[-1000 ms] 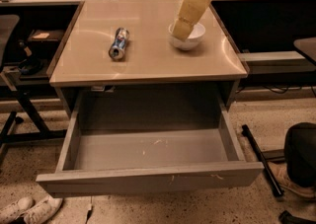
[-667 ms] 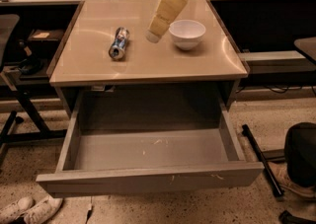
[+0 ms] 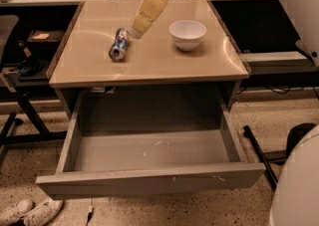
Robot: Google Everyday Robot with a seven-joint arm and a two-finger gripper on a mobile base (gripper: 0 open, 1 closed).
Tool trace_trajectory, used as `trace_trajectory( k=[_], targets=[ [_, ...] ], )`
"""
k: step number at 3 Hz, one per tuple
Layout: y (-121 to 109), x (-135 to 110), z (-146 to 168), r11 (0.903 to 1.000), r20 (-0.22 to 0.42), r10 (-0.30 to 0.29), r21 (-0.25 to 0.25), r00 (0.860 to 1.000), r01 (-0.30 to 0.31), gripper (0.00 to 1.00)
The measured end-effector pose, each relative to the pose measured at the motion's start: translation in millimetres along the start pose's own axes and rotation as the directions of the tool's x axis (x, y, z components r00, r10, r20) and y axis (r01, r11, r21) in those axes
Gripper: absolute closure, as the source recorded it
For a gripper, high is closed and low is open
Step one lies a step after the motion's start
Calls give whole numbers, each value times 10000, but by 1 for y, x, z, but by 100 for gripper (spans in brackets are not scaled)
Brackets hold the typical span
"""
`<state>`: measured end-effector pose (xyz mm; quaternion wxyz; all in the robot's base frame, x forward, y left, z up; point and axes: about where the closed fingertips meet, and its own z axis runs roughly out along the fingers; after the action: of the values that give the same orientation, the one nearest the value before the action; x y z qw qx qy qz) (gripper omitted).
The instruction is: Place redbull can into top drawer
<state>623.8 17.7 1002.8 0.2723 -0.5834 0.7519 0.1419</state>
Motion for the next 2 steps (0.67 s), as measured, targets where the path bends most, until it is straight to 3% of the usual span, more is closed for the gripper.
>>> trace_trajectory(
  k=[1,2],
  targets=[
    [-3,-1,6,10000,190,17,-48,9998,-16,0],
    [-29,3,30,9955,709,936,92,9931,-945,0]
  ],
)
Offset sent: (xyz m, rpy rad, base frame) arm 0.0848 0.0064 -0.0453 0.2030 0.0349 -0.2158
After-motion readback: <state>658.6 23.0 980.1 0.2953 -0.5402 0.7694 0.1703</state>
